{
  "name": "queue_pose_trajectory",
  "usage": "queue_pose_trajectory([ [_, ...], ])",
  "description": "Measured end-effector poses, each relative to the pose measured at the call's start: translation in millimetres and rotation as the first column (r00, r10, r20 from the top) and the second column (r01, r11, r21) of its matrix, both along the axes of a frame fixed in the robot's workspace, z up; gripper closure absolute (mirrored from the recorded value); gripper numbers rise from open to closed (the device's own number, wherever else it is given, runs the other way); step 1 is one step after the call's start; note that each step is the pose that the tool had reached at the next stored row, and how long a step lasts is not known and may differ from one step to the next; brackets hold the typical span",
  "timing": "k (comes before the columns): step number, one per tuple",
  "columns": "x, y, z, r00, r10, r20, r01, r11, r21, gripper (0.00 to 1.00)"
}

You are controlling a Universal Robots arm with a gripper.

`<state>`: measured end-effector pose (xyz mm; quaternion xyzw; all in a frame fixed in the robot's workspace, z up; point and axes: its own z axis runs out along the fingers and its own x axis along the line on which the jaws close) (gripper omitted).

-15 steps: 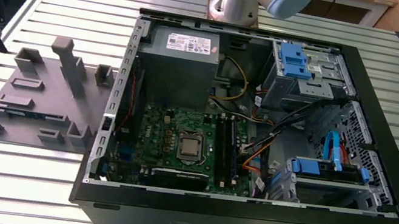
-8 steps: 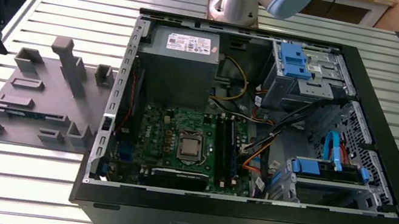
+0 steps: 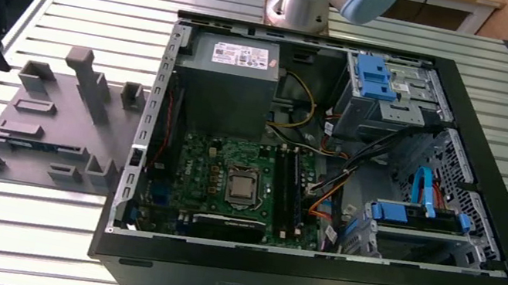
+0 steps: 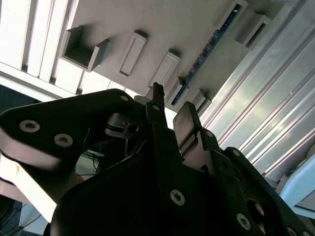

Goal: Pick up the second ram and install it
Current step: 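Pick up the second ram and move it above second insertion slot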

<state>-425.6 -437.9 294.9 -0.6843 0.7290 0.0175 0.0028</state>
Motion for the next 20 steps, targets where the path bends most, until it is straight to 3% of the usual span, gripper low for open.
queue_pose_trajectory([
  [20, -0.1, -6.6, -19.9, 1.0, 0.0, 0.0, 0.0, 1.0, -0.0001, 0.65],
])
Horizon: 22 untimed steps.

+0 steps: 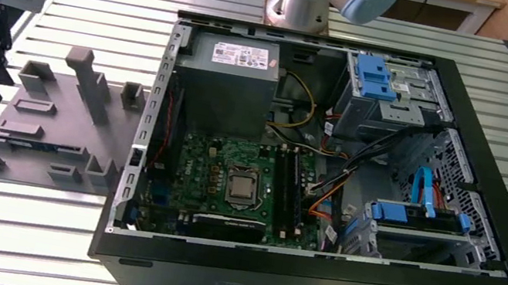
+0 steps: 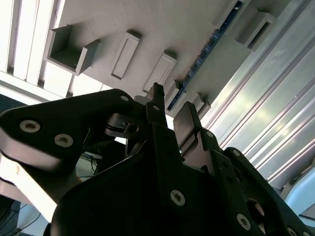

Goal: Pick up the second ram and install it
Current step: 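Pick up the second ram and move it above second insertion slot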

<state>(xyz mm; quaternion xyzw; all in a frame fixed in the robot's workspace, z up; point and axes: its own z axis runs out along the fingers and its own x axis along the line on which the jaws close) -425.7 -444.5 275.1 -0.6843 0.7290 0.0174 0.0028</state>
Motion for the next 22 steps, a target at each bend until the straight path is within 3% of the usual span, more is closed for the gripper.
queue_pose_trajectory([
  [11, 0.0, -2.3, -5.8, 1.0, 0.0, -0.0003, 0.0, 1.0, 0.0, 0.65],
  [22, 0.0, -2.5, -6.4, 1.0, 0.0, -0.0003, 0.0, 1.0, 0.0, 0.65],
])
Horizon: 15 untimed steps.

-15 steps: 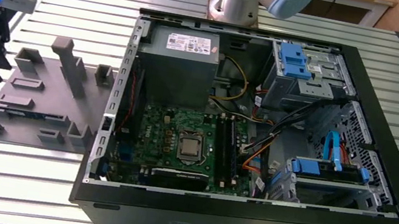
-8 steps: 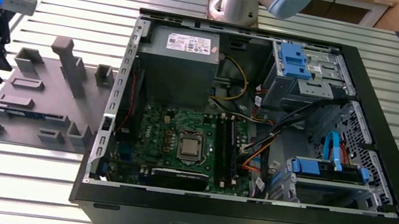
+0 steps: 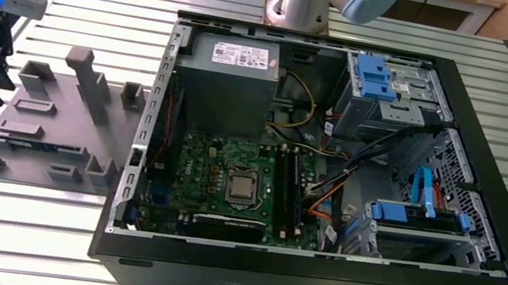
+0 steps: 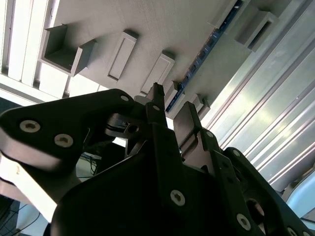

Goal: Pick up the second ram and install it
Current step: 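Pick up the second ram and move it above second insertion slot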

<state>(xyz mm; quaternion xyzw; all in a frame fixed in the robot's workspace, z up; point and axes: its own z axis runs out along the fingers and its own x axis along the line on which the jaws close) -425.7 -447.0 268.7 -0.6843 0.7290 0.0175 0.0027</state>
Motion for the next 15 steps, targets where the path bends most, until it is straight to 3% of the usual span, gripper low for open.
queue_pose_trajectory([
  [15, 0.0, 0.0, -2.4, 1.0, 0.0, 0.0, 0.0, 1.0, 0.0, 0.65],
])
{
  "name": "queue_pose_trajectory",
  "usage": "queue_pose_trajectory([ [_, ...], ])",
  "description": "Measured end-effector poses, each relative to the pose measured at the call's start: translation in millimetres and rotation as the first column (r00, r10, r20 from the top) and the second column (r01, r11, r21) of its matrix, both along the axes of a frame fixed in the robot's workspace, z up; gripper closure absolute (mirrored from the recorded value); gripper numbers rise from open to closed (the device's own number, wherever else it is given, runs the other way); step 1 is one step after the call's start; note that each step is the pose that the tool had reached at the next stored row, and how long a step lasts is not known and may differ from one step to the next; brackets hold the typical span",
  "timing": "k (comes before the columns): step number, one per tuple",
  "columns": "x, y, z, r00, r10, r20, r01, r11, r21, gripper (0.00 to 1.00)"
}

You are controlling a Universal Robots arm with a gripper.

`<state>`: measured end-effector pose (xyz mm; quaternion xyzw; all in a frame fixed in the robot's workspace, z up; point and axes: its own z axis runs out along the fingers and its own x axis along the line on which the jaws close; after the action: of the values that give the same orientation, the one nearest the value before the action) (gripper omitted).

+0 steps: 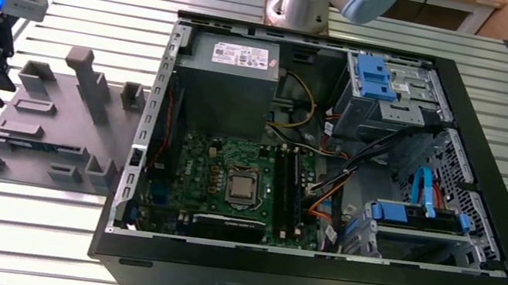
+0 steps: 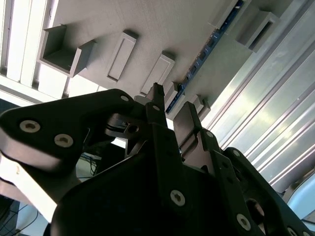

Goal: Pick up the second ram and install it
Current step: 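Pick up the second ram and move it above second insertion slot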

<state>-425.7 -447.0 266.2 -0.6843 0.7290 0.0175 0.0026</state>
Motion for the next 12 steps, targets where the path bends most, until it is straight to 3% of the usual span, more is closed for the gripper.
queue_pose_trajectory([
  [4, 0.0, 0.0, 0.0, 1.0, 0.0, 0.0, 0.0, 1.0, 0.0, 0.64],
  [7, 0.0, 0.0, -0.1, 1.0, 0.0, 0.0, 0.0, 1.0, 0.0, 0.51],
  [12, 0.0, 0.0, -0.1, 1.0, 0.0, -0.0001, 0.0, 1.0, 0.0, 0.51],
])
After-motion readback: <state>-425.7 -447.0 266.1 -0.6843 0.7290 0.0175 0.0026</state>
